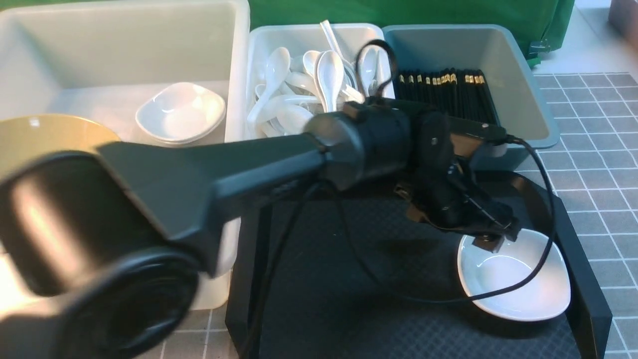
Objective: On grey table put chopsticks spoon bowls plates into blue grey white boxes.
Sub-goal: 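Grasp the small white bowl on the black tray by its rim with the left gripper, then place the white bowl into the white bin with the other dishes with the left gripper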
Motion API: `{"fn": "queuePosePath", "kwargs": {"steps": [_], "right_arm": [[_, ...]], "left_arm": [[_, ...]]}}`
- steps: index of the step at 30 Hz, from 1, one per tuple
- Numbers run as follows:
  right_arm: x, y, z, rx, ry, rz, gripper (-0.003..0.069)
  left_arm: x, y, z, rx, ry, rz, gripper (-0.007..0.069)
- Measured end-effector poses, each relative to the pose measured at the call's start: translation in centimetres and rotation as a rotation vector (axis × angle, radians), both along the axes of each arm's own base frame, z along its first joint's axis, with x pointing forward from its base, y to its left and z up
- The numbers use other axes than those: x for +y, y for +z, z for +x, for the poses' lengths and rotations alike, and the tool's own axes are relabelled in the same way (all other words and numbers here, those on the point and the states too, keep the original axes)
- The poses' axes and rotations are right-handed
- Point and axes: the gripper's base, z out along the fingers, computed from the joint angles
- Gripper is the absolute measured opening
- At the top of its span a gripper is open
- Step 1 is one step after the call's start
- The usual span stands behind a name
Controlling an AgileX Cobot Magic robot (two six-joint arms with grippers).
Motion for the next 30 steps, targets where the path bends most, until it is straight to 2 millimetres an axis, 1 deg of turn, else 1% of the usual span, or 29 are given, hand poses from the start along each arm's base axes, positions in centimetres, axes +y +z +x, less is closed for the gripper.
{"fn": "queuePosePath", "kwargs": {"steps": [2,3,4,5,8,10,11,12,13,14,15,16,17,18,19,20,21,22,23,25,26,28,29,30], "right_arm": [[0.0,0.0,0.0,-0.001,0.002,-0.002,0.0034],[0.0,0.0,0.0,-0.001,0.002,-0.002,0.0034],[0.0,0.0,0.0,-0.001,0.002,-0.002,0.0034],[0.0,0.0,0.0,-0.001,0.002,-0.002,0.0034],[0.0,0.0,0.0,-0.001,0.002,-0.002,0.0034],[0.0,0.0,0.0,-0.001,0.002,-0.002,0.0034],[0.0,0.0,0.0,-0.001,0.003,-0.002,0.0034],[0.0,0.0,0.0,-0.002,0.006,-0.005,0.0034],[0.0,0.0,0.0,-0.002,0.008,-0.007,0.0034],[0.0,0.0,0.0,-0.004,0.018,-0.015,0.0034],[0.0,0.0,0.1,-0.004,0.02,-0.017,0.0034],[0.1,-0.1,0.3,0.003,0.029,-0.028,0.0034],[0.2,-0.1,0.4,0.009,0.036,-0.031,0.0034],[0.4,0.0,0.8,0.017,0.049,-0.037,0.0034],[0.5,0.0,0.8,0.014,0.052,-0.035,0.0034],[0.8,0.3,1.3,0.022,0.073,-0.034,0.0034],[1.1,0.6,1.7,0.023,0.092,-0.032,0.0034],[1.8,1.3,2.3,0.024,0.134,-0.012,0.0034],[2.3,2.0,2.7,0.017,0.167,0.001,0.0034],[3.4,2.9,3.8,0.021,0.228,0.03,0.0034],[3.9,3.5,4.2,0.013,0.254,0.04,0.0034],[5.0,4.0,5.2,0.014,0.305,0.05,0.0034],[5.1,4.0,5.4,0.013,0.307,0.05,0.0034],[6.2,4.7,6.1,0.001,0.351,0.053,0.0034]], "left_arm": [[-0.7,-1.0,0.5,0.023,-0.014,0.018,0.0518],[-1.0,-1.6,0.7,0.04,-0.023,0.032,0.0498],[-1.1,-1.8,0.8,0.045,-0.025,0.037,0.049],[-1.2,-2.1,0.9,0.051,-0.032,0.046,0.0461],[-1.5,-2.0,1.0,0.062,-0.044,0.054,0.0333],[-1.4,-2.2,1.0,0.069,-0.048,0.065,0.0175],[-1.4,-2.1,0.9,0.069,-0.051,0.07,0.0118],[-1.4,-1.7,0.9,0.068,-0.051,0.062,0.0071],[-1.3,-1.3,0.8,0.069,-0.053,0.058,0.0059],[-1.2,-0.2,0.7,0.057,-0.057,0.052,0.0039],[-1.1,0.0,0.6,0.054,-0.06,0.055,0.0036],[-0.6,1.9,0.5,0.023,-0.071,0.057,0.0011],[-0.1,3.0,0.5,0.001,-0.076,0.066,0.0006],[0.5,4.4,0.6,-0.027,-0.077,0.066,0.0006],[0.6,4.8,0.5,-0.034,-0.08,0.066,0.0006],[1.9,7.1,0.7,-0.077,-0.074,0.066,0.0004],[2.7,8.7,0.7,-0.107,-0.07,0.062,0.0003],[4.7,11.9,0.7,-0.165,-0.053,0.053,0.0003],[6.4,14.7,0.5,-0.209,-0.03,0.036,0.0003],[9.8,18.2,0.4,-0.257,0.017,0.036,0.0002],[11.3,19.7,0.2,-0.28,0.04,0.032,0.0001],[13.8,21.5,0.2,-0.301,0.084,0.039,0.0001],[14.4,21.7,0.3,-0.302,0.097,0.045,0.0001],[16.8,23.1,0.3,-0.319,0.141,0.053,0.0001]]}}
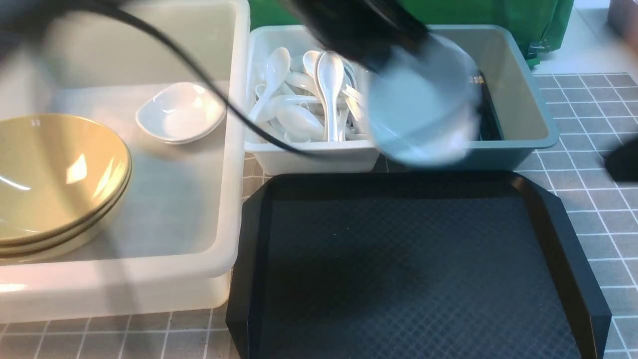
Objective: On grey table put chopsticks spoon bowls plates into blue grey white boxes.
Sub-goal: 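Place the white bowl into the white bin with the other dishes with the left gripper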
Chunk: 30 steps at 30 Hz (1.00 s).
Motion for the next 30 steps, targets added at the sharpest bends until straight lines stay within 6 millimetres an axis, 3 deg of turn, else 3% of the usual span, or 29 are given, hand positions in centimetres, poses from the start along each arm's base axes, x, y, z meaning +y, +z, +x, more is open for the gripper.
{"fn": "queuePosePath", "kwargs": {"steps": [1,4,8,9,11,16,18,22,27,30], "right_arm": [[0.3,-0.1,0.3,0.005,0.008,-0.003,0.0034],[4.3,0.7,2.3,-0.012,0.13,-0.025,0.0034],[9.4,1.7,3.9,-0.073,0.231,-0.077,0.0036],[9.5,2.0,3.8,-0.083,0.233,-0.074,0.0036],[11.4,2.7,4.8,-0.119,0.244,-0.091,0.0037],[12.4,4.3,5.8,-0.196,0.23,-0.08,0.0038],[12.7,4.6,6.2,-0.225,0.224,-0.067,0.0038],[13.8,4.1,7.2,-0.242,0.223,-0.058,0.0041],[16.2,1.3,9.8,-0.232,0.218,-0.11,0.0041],[16.8,0.2,10.5,-0.219,0.219,-0.134,0.0041]], "left_arm": [[0.7,0.1,0.2,0.001,0.016,0.005,0.0001],[7.2,2.4,0.6,-0.034,0.161,0.016,0.0001],[14.3,3.2,1.1,-0.054,0.336,0.028,0.0001],[14.7,3.2,1.1,-0.052,0.345,0.027,0.0001],[18.6,2.7,1.7,-0.047,0.441,0.01,0.0001],[24.0,0.2,3.8,-0.034,0.581,-0.097,0.0001],[25.4,-1.8,5.4,-0.012,0.622,-0.147,0.0001],[26.2,-5.9,8.3,0.036,0.647,-0.19,0.0001],[25.1,-12.9,13.0,0.099,0.631,-0.225,0.0001],[24.6,-14.9,14.3,0.091,0.64,-0.228,0.0001]]}}
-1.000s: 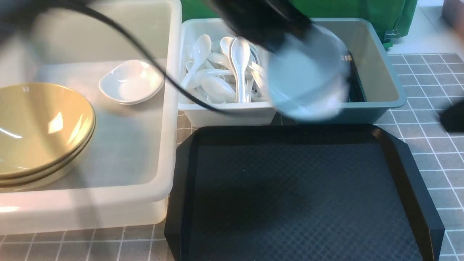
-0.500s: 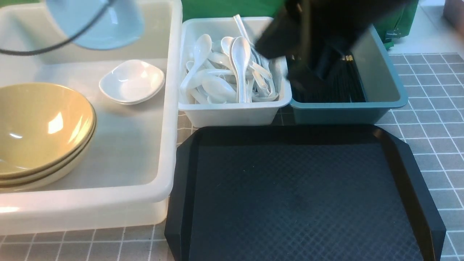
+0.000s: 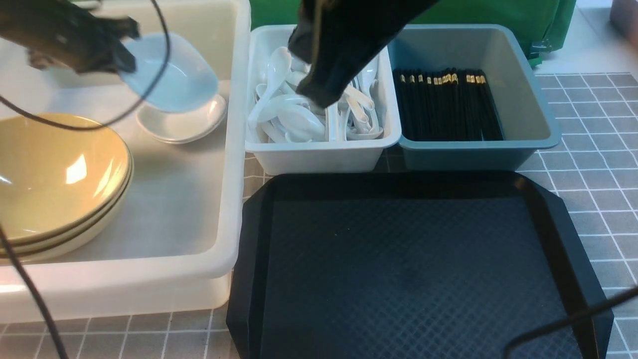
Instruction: On grey table put chopsticks spoon bowls plates into blue grey white boxes.
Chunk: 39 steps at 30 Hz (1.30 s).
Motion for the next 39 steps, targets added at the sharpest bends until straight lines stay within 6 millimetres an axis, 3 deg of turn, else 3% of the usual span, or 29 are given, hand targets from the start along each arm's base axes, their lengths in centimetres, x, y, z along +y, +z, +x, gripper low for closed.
{"fn": "queuePosePath", "kwargs": {"steps": [4,13,19,24,25,26,28,31,35,37,39], "right_arm": [[0.2,-0.3,0.2,0.003,-0.001,-0.006,0.0042],[0.2,-0.4,0.2,0.007,-0.002,-0.014,0.0045],[0.1,-0.5,0.1,0.018,-0.003,-0.024,0.0045],[0.1,-0.5,0.1,0.022,-0.004,-0.028,0.0045],[0.1,-0.5,0.1,0.023,-0.004,-0.029,0.0045],[0.0,-0.5,0.1,0.028,-0.004,-0.034,0.0045],[-0.2,-0.4,-0.1,0.036,-0.007,-0.04,0.0045],[-0.9,0.6,-0.7,0.033,-0.015,-0.029,0.0045],[-2.7,3.1,-2.4,0.011,-0.033,0.018,0.0045],[-4.2,4.6,-3.8,0.003,-0.046,0.046,0.0045],[-5.6,5.7,-5.1,-0.014,-0.052,0.07,0.0045]], "left_arm": [[-0.2,-1.9,1.3,-0.027,0.026,0.007,0.0001],[-0.1,-4.0,2.1,-0.008,0.035,0.017,0.0039],[0.2,-4.4,1.9,0.011,0.004,0.089,0.0205],[0.4,-4.5,1.7,0.041,-0.032,0.141,0.046],[0.4,-4.5,1.6,0.047,-0.037,0.144,0.047],[0.4,-4.0,1.6,0.06,-0.053,0.156,0.0529],[0.3,-2.3,1.3,0.081,-0.079,0.167,0.0579],[-0.4,2.4,-0.2,0.078,-0.115,0.195,0.0565],[-2.8,10.8,-5.0,-0.022,-0.161,0.291,0.0397],[-4.3,14.9,-9.0,-0.097,-0.175,0.329,0.0254],[-5.3,17.1,-12.6,-0.148,-0.184,0.341,0.0134]]}}
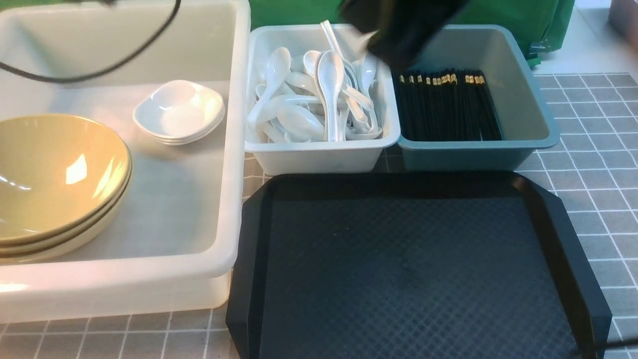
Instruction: On grey table put chopsticks spoon bowls plates into blue grey white boxes.
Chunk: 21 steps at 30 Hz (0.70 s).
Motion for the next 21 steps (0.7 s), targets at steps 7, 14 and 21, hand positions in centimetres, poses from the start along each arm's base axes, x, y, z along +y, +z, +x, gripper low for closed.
{"fn": "queuePosePath", "kwargs": {"steps": [7,14,21], "right_arm": [[-3.7,-0.9,-3.5,0.034,-0.036,0.025,0.0045],[-7.6,-4.4,-7.2,-0.02,-0.056,0.154,0.0045],[-10.0,-8.3,-9.8,-0.119,-0.038,0.289,0.0045]], "left_arm": [[-0.7,0.1,-11.7,-0.127,-0.012,-0.048,-0.0008],[-0.1,-5.3,-22.2,-0.309,0.012,-0.073,-0.001],[0.4,-8.3,-27.4,-0.43,0.019,-0.051,-0.001]]}}
